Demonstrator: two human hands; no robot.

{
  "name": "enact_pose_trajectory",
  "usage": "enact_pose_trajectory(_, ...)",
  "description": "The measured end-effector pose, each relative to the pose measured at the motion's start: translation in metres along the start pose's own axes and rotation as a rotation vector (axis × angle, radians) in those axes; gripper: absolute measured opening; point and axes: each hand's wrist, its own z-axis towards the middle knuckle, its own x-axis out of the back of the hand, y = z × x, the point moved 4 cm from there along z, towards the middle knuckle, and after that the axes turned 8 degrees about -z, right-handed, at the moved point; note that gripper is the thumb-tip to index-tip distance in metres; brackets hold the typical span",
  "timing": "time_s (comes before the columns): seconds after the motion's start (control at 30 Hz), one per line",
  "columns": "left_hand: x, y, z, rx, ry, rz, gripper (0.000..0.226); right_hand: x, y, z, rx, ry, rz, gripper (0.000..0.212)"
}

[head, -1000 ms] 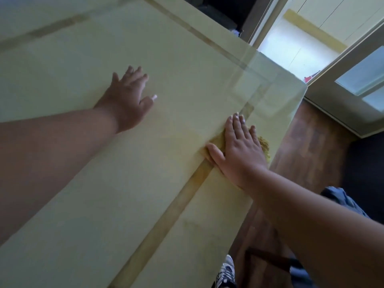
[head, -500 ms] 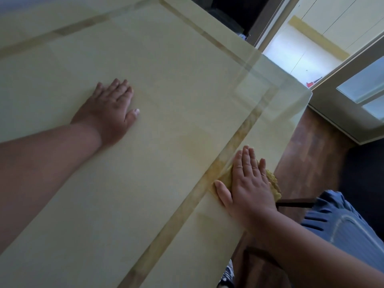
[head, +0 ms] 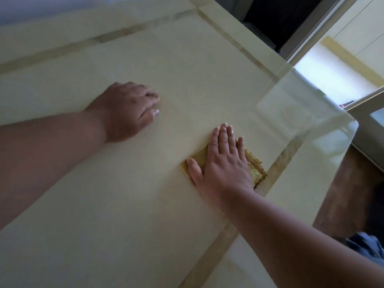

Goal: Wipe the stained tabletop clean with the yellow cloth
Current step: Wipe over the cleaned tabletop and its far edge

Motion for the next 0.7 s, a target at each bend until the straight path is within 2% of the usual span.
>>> enact_pose_trajectory(0.07, 0.009, -0.035, 0.002, 0.075, 0.001, 0.031, 0.073, 0.007, -0.011, 0.018, 0.014, 0.01, 0.001, 0.109)
enact_pose_trajectory(0.2, 0.013, -0.108, -0.009, 0.335, -0.016, 0.051, 0.093, 0.02, -0.031, 0.057, 0.042, 0.044, 0.01, 0.108)
enact_pose_trajectory(0.3, 0.006, -0.129, -0.015, 0.497, -0.051, 0.044, 0.101, 0.03, -0.046, 0.088, 0.062, 0.053, 0.016, 0.108)
enact_pose_trajectory(0.7, 0.0, -0.132, -0.007, 0.513, -0.099, 0.057, 0.095, 0.085, -0.129, 0.249, 0.114, 0.154, 0.045, 0.108)
